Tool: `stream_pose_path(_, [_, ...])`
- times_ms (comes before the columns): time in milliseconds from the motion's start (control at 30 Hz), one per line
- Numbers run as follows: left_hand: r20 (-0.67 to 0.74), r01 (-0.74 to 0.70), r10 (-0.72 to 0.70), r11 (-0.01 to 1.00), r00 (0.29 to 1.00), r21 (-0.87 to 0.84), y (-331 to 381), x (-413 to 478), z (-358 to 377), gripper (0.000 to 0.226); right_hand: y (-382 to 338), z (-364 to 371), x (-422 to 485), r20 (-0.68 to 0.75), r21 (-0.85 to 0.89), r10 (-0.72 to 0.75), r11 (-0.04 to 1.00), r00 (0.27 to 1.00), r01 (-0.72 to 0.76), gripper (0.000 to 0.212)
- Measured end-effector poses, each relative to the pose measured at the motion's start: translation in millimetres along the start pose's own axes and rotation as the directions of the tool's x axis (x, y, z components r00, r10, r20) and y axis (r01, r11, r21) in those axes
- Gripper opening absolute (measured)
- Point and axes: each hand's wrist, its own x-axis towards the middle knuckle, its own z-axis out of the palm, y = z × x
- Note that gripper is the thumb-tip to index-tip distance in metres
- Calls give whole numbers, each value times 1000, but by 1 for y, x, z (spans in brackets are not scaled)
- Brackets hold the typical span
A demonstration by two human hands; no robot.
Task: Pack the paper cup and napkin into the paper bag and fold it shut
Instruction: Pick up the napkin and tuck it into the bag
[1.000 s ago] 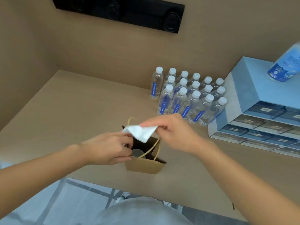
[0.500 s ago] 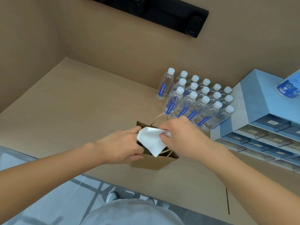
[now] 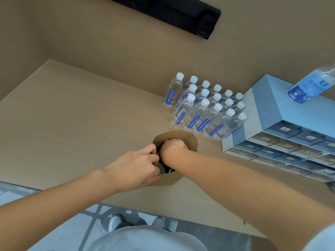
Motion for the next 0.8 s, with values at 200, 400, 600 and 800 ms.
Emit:
stream_pose_path(200, [-26, 4, -4, 1000, 1000, -13, 2, 1, 4, 29, -1, -2, -6, 87, 25, -256, 967, 963, 255, 31])
stream_pose_path(400, [-35, -9, 8, 999, 999, -31, -4, 3, 3, 32, 79, -31, -74, -329, 506, -262, 762, 907, 404, 24])
stream_pose_path(600, [20, -2, 3, 999, 1000, -40, -4, 15, 3, 35, 212, 93, -80, -261, 902, 306, 414, 916, 119, 18])
stream_pose_path(800, [37, -12, 13, 1000, 999, -28, 10, 37, 3, 34, 198, 298, -19, 313, 842, 496, 248, 810, -478, 45])
